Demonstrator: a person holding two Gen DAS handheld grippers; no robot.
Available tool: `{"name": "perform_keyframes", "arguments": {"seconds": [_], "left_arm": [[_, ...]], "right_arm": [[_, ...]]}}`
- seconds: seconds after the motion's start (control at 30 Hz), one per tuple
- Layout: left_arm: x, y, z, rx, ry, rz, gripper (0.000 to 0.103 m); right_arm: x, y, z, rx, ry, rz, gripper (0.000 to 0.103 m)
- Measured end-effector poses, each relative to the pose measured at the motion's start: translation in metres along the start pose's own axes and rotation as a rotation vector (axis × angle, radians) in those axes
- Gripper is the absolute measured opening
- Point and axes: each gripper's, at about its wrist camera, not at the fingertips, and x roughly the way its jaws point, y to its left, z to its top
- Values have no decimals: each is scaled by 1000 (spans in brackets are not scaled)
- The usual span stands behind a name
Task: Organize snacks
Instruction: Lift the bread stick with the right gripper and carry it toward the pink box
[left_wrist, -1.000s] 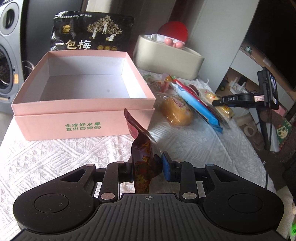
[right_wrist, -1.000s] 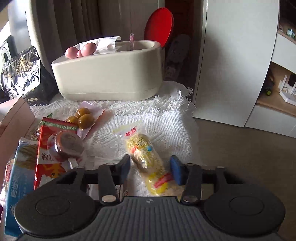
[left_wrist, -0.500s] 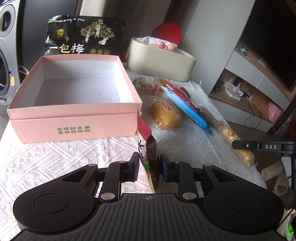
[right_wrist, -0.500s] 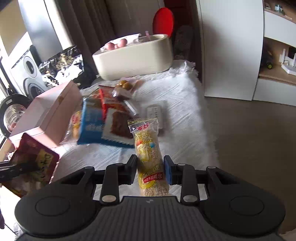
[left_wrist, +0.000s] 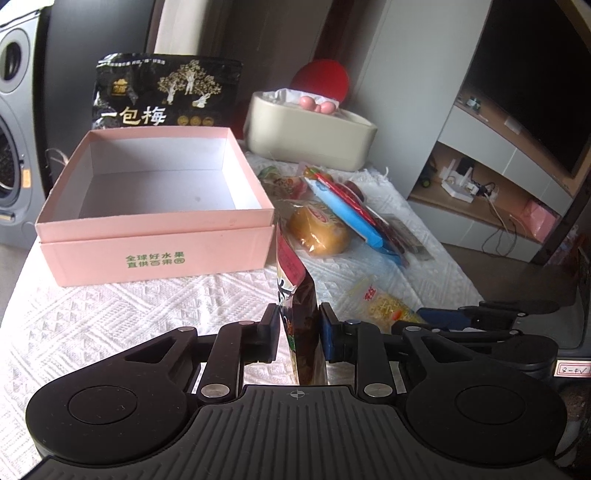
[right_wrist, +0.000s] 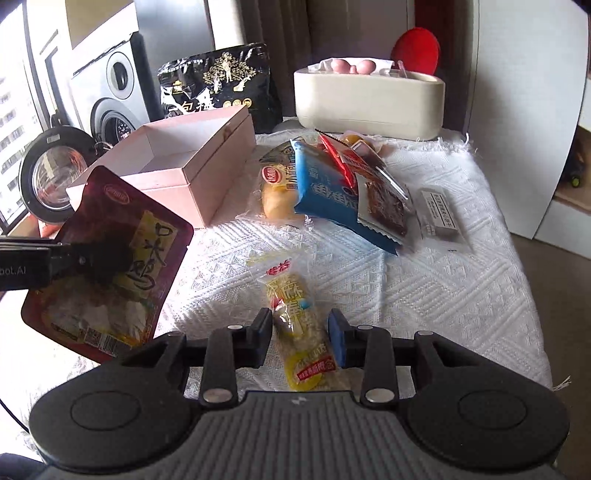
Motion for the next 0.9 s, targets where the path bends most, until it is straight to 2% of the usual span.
{"name": "perform_keyframes", "arguments": {"seconds": [0.07,0.13,0.3,0.5,0.77,0.9], "left_arm": [[1,-7,0,23,0,-8,26],[3,-14,0,50,3,-8,26],[9,-28,-1,96,20,-17,26],[17,-38,-7,140,39,-3,25],[15,-35,-3,133,33,8,25],[11,-22,1,94,25,47,25]], "right_arm": [[1,1,-3,-4,6,-12,45],[0,0,-6,-4,-2,-33,62],[-2,-1,-18,-54,-36,-121,75],[-3,-2,-26,-55,-52,-123,81],[-8,0,-29,-33,-44,-57,81],[-3,10,-26,10,-2,-103,81]]}}
